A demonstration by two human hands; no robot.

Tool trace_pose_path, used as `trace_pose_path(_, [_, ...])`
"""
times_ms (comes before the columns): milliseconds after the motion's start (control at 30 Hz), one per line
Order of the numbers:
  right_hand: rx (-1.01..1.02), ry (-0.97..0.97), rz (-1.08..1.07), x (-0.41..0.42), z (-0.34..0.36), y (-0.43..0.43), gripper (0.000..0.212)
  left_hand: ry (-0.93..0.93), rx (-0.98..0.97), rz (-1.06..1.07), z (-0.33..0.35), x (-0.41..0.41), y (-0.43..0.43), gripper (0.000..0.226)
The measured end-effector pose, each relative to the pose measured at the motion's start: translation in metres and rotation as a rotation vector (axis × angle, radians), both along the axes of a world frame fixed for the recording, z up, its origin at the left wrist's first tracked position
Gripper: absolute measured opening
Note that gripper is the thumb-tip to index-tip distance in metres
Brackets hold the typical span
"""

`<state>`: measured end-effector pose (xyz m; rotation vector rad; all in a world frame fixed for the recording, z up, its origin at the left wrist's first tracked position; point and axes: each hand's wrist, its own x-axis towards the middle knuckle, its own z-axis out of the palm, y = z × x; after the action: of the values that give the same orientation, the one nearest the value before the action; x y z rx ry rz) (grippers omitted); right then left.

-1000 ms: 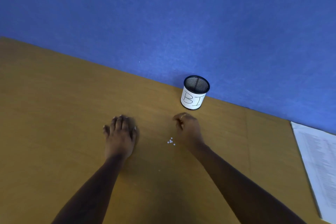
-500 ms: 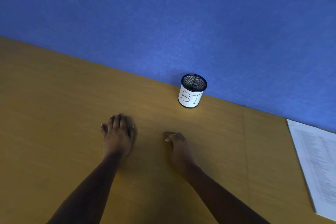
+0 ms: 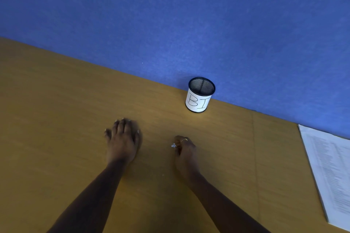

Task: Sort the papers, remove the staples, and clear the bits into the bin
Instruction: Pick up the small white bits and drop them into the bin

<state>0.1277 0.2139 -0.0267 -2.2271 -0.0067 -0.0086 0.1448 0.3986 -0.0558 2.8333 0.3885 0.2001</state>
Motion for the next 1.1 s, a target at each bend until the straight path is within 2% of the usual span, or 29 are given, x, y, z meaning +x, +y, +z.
trace_pose_path(300, [0.007,-0.072,0.093,0.005,0.006,-0.004,0.026,0.0,0.001,-0.001,0.001,0.0,0.0,0.072])
trace_pose_path(633, [-0.438,-0.12,0.447,0.002,0.007,-0.004,0.036,-0.013,-0.006,-0.006,0.001,0.0,0.0,0.067])
trace_pose_path(767, [-0.606,-0.037,0.562,0.001,0.012,0.0,0.04,-0.005,-0.01,-0.004,0.0,0.0,0.0,0.069])
trace_pose_path(867, [-0.668,-0.04,0.576,0.003,0.016,0.003,0.026,-0.007,-0.015,0.0,0.0,0.001,0.0,0.07])
trace_pose_path(967, [-0.781,-0.081,0.579,0.009,0.013,0.007,0.03,-0.009,-0.014,0.001,0.0,0.001,0.0,0.07])
trace_pose_path(1100, [-0.748,-0.107,0.568,0.011,0.019,0.014,0.006,-0.002,-0.003,-0.003,-0.001,0.001,0.001,0.069])
